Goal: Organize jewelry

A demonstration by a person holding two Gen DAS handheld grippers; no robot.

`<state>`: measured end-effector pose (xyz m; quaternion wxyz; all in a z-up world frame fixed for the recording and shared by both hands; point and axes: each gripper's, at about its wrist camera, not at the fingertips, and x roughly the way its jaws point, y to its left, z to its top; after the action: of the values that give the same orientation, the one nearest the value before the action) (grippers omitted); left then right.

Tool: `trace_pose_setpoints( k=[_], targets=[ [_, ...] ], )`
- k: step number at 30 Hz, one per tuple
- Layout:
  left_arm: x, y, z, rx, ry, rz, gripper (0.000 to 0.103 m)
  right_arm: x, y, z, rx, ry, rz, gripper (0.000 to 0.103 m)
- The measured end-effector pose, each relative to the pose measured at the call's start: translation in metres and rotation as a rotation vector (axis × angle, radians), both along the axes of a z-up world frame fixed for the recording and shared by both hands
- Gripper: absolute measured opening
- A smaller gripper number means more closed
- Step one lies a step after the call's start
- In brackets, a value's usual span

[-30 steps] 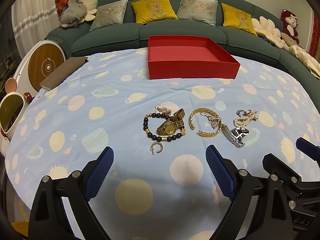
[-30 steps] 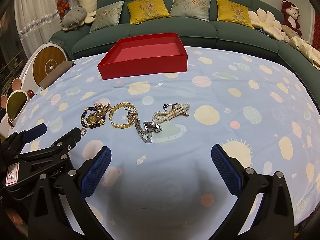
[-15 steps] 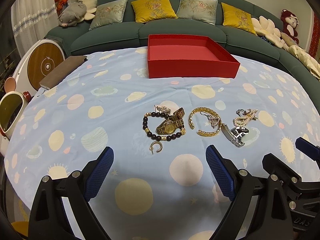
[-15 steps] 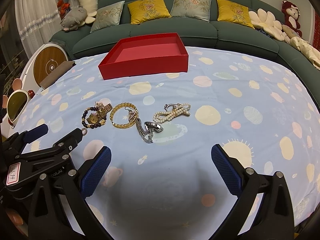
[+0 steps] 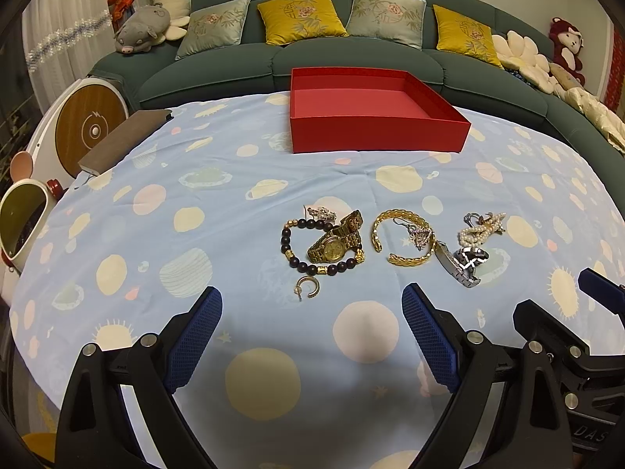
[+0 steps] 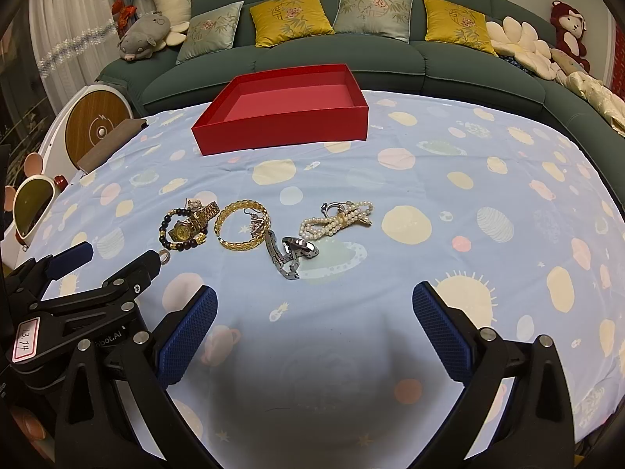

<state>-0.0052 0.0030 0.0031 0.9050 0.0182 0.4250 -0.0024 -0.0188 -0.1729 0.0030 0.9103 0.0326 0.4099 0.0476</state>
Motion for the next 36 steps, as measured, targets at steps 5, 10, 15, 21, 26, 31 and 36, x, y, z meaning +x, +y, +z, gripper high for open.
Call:
trace_pose_setpoints(
  k=[5,10,15,21,26,31,36],
  targets=[
    [0.0,0.002,-0.001,-0.003,0.005,0.0,0.09,0.0,0.0,0.0,-0.001,0.001,0.0,0.098],
    [0.003,0.003,-0.003,-0.024,0.014,-0.016,0.091,0.003,-0.001,-0.002,-0.008,-0.006,-0.012,0.098],
    [0.014,0.013,-0.008,-0.055,0.021,0.023,0.091,0.016,-0.015,-0.008,0.015,0.003,-0.053,0.098],
    [0.03,0.028,-0.016,-0.085,0.042,0.088,0.091,0.049,-0.023,-0.027,0.044,0.044,-0.075,0.073],
    [0.04,0.034,-0.019,-0.099,0.051,0.095,0.091,0.07,-0.024,-0.042,0.117,0.096,-0.085,0.062],
    [0.047,0.044,-0.025,-0.111,0.072,0.099,0.091,0.086,-0.019,-0.048,0.149,0.115,-0.09,0.051],
    [0.049,0.053,-0.028,-0.124,0.084,0.109,0.091,0.096,-0.02,-0.054,0.178,0.114,-0.125,0.046]
  ],
)
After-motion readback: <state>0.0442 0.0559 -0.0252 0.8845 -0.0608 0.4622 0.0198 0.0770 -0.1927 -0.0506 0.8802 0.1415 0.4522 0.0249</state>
